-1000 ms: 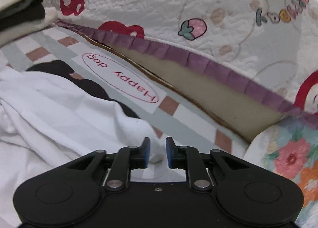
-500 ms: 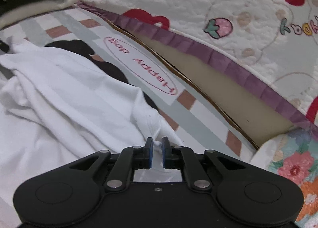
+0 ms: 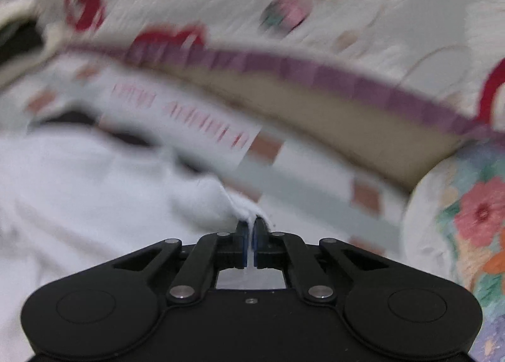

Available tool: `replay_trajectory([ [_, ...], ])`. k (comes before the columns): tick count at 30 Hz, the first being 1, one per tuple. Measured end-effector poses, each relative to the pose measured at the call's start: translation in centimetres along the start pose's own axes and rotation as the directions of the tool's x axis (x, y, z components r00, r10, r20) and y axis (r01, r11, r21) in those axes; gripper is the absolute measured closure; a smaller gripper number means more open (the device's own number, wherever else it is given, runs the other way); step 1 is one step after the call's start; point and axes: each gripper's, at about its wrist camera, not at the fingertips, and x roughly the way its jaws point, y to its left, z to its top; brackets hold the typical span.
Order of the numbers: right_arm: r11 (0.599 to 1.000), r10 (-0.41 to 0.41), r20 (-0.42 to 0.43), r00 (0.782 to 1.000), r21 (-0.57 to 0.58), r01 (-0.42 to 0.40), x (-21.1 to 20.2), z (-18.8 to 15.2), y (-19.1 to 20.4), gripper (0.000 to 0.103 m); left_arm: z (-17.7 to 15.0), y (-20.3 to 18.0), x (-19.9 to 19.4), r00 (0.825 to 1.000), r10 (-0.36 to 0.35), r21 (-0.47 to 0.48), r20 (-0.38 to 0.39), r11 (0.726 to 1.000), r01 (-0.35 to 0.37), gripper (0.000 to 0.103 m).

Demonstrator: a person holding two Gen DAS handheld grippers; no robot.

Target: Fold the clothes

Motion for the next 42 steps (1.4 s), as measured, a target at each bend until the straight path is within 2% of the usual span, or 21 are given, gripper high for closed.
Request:
replay_trajectory([
  [2, 0.998, -0.026, 0.134, 0.991, 0.062, 0.018, -3.3, 2.8, -2.1, 0.101, 2.3, -0.3, -3.3, 0.987, -0.033, -0.020, 0.158, 0.999, 0.036, 0.099],
  [4, 0.991, -0.030, 0.284, 0.958, 0.134, -0.009, -7.8, 5.0, -4.1, 0.101, 4.2, -0.6, -7.6, 0.947, -0.051, -0.019, 0.316, 0.998, 0.060, 0.099],
  [6, 0.980, -0.042, 0.390, 0.920, 0.196, -0.039, -11.6, 5.8, -5.7, 0.101, 4.9, -1.5, -10.9, 0.909, -0.023, 0.017, 0.416, 1.000, 0.018, 0.099],
  [7, 0.973, -0.047, 0.421, 0.906, 0.224, -0.054, -13.1, 5.7, -6.4, 0.100, 4.6, -1.9, -11.5, 0.908, 0.004, 0.030, 0.419, 0.999, -0.018, 0.099],
  [8, 0.964, -0.037, 0.394, 0.918, 0.255, -0.070, -13.0, 4.4, -6.9, 0.099, 4.0, -2.1, -11.8, 0.912, 0.030, 0.039, 0.410, 0.998, -0.051, 0.099],
  [11, 0.934, -0.011, 0.267, 0.964, 0.348, -0.086, -11.2, -1.5, -7.2, 0.099, 0.9, -1.2, -10.2, 0.963, 0.027, -0.038, 0.268, 0.999, -0.017, 0.099],
  [12, 0.921, -0.001, 0.219, 0.976, 0.379, -0.084, -10.3, -3.7, -7.0, 0.100, -0.1, -1.1, -10.0, 0.973, 0.021, -0.059, 0.229, 0.998, -0.008, 0.099],
  [15, 0.864, 0.016, 0.161, 0.987, 0.495, -0.094, -9.7, -9.2, -6.5, 0.100, -1.8, -2.4, -11.4, 0.974, 0.044, 0.000, 0.223, 0.999, -0.045, 0.099],
  [18, 0.883, 0.004, 0.195, 0.981, 0.459, -0.095, -11.7, -9.2, -7.1, 0.100, -1.6, -3.6, -14.0, 0.962, 0.043, 0.059, 0.270, 0.996, -0.061, 0.099],
  [21, 0.856, -0.024, 0.326, 0.945, 0.495, -0.149, -16.6, -7.8, -9.7, 0.100, -0.3, -4.3, -16.9, 0.947, 0.026, 0.079, 0.320, 0.995, -0.054, 0.099],
  [23, 0.858, -0.067, 0.423, 0.904, 0.486, -0.164, -21.7, -7.8, -11.0, 0.101, 0.5, -4.9, -19.6, 0.936, 0.000, 0.086, 0.351, 0.996, -0.032, 0.099],
  [25, 0.858, -0.107, 0.521, 0.847, 0.479, -0.186, -27.6, -8.6, -12.1, 0.101, 0.8, -5.7, -22.8, 0.923, -0.036, 0.091, 0.382, 0.996, 0.001, 0.099],
  [26, 0.854, -0.095, 0.541, 0.836, 0.476, -0.211, -29.3, -9.0, -12.8, 0.101, 1.0, -6.1, -24.4, 0.916, -0.054, 0.094, 0.398, 0.995, 0.018, 0.099],
  [28, 0.844, -0.072, 0.578, 0.813, 0.469, -0.259, -32.8, -9.8, -14.3, 0.100, 0.3, -6.7, -24.4, 0.934, -0.055, 0.137, 0.352, 0.991, 0.006, 0.099],
  [30, 0.842, -0.017, 0.575, 0.818, 0.450, -0.298, -34.1, -10.6, -15.4, 0.100, -0.7, -7.3, -23.9, 0.955, -0.045, 0.187, 0.292, 0.982, -0.011, 0.099],
  [33, 0.831, 0.126, 0.458, 0.880, 0.436, -0.346, -32.0, -12.7, -16.4, 0.100, -2.1, -8.1, -23.1, 0.979, -0.025, 0.263, 0.200, 0.964, -0.029, 0.099],
  [36, 0.828, 0.212, 0.270, 0.939, 0.461, -0.320, -26.6, -15.6, -16.4, 0.100, -3.4, -8.6, -21.2, 0.996, 0.015, 0.349, 0.093, 0.936, -0.047, 0.099],
  [37, 0.813, 0.248, 0.217, 0.944, 0.484, -0.324, -24.1, -16.2, -16.7, 0.100, -2.8, -9.1, -19.3, 0.998, 0.038, 0.390, 0.058, 0.919, -0.058, 0.099],
  [40, 0.772, 0.308, 0.215, 0.927, 0.512, -0.376, -18.8, -14.6, -18.8, 0.100, 0.0, -11.5, -14.0, 0.995, 0.103, 0.510, -0.016, 0.856, -0.081, 0.099],
  [41, 0.788, 0.300, 0.229, 0.926, 0.487, -0.376, -17.5, -12.4, -19.6, 0.100, 1.0, -12.2, -12.2, 0.991, 0.126, 0.549, -0.038, 0.832, -0.085, 0.099],
  [42, 0.803, 0.293, 0.243, 0.925, 0.462, -0.376, -16.2, -10.3, -20.3, 0.100, 3.0, -13.6, -10.8, 0.990, 0.139, 0.578, -0.016, 0.810, -0.104, 0.099],
])
